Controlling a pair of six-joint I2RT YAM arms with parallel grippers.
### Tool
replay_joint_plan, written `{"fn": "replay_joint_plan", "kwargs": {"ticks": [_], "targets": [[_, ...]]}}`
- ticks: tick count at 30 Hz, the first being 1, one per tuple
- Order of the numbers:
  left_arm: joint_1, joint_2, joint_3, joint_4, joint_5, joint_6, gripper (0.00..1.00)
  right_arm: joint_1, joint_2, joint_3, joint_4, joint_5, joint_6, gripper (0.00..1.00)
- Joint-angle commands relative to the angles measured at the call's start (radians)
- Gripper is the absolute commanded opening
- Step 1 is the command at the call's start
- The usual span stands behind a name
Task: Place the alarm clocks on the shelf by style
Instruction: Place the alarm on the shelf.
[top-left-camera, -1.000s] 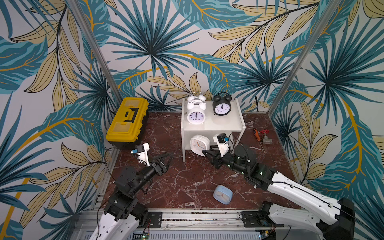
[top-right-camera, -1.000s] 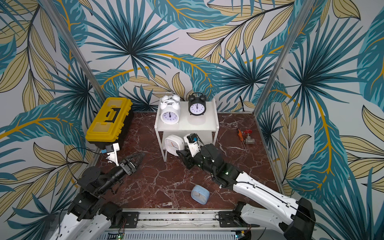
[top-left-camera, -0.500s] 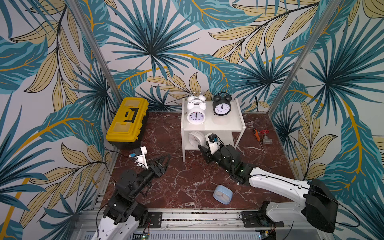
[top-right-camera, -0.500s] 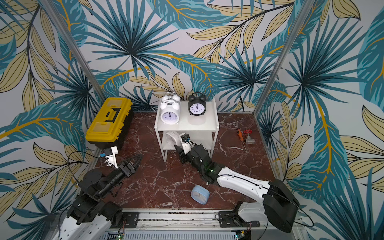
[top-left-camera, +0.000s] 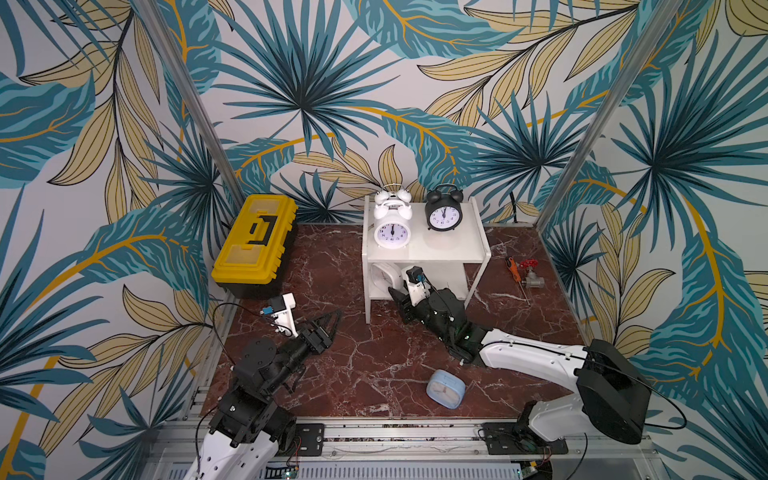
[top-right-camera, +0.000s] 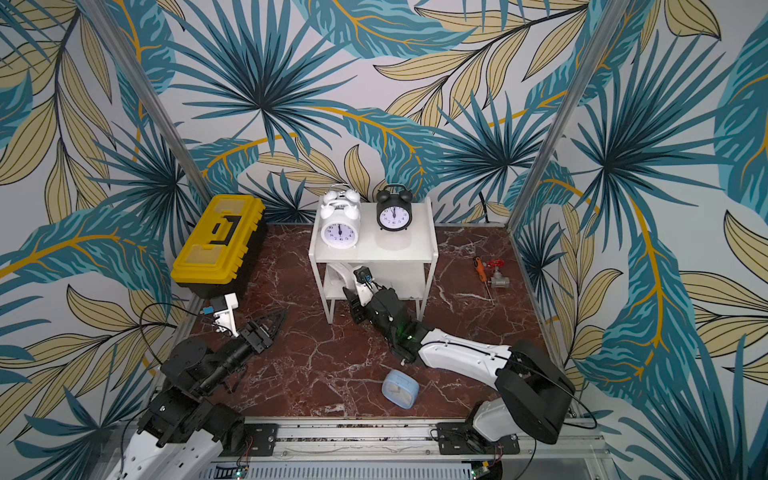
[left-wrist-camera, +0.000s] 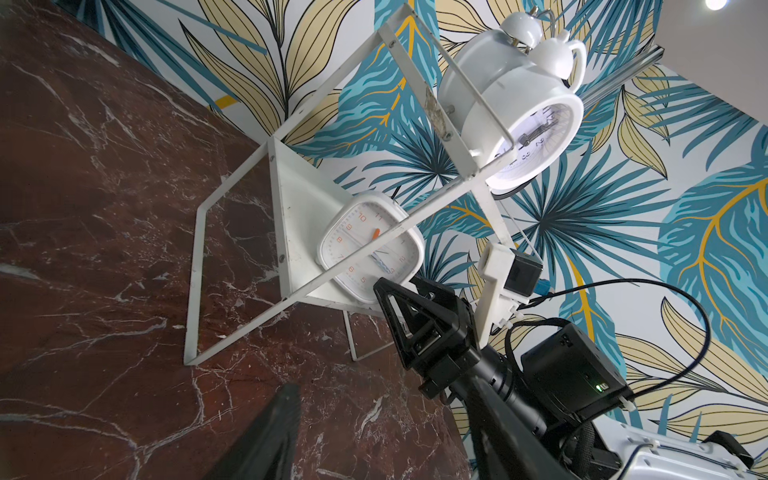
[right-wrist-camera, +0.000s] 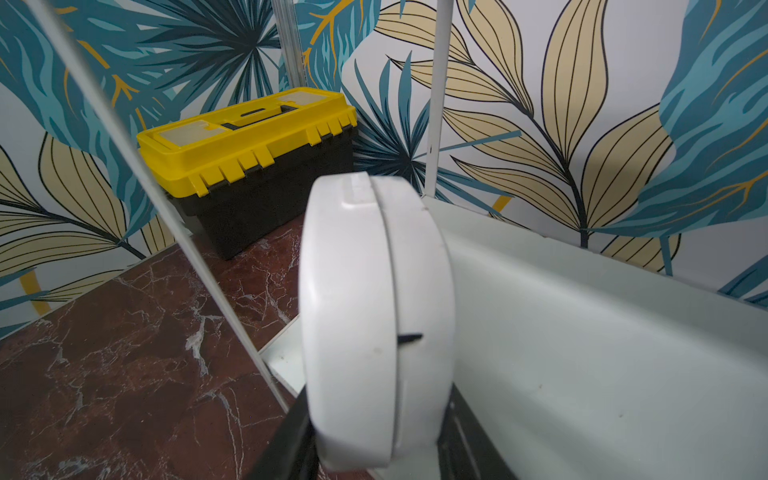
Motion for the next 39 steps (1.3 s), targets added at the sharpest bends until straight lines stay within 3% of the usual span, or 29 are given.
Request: {"fn": "replay_joint_plan", "kwargs": {"ticks": [1,5,11,28,39], "targets": [[0.007,0.007,-0.030,0.044,0.006,-0.001,0.65,0.004,0.031,0.020,0.019,0.023,-0.014,0.29],[0.008,0.007,-0.038,0.057,0.011,-0.007,0.64,0.004,0.053,0.015,0.023,0.042,-0.016,0.34],[0.008,0.005,-0.029,0.041,0.015,0.010,0.64,0.005,0.049,-0.009,0.035,0.075,-0.004,0.50],[0.008,0.004,-0.032,0.061,-0.015,0.016,0.60,0.004,0.063,0.040,-0.027,0.093,-0.026,0.51],[0.010,0.004,-0.028,0.045,-0.009,0.029,0.61,0.004,0.009,0.004,-0.027,0.133,0.006,0.60]]}}
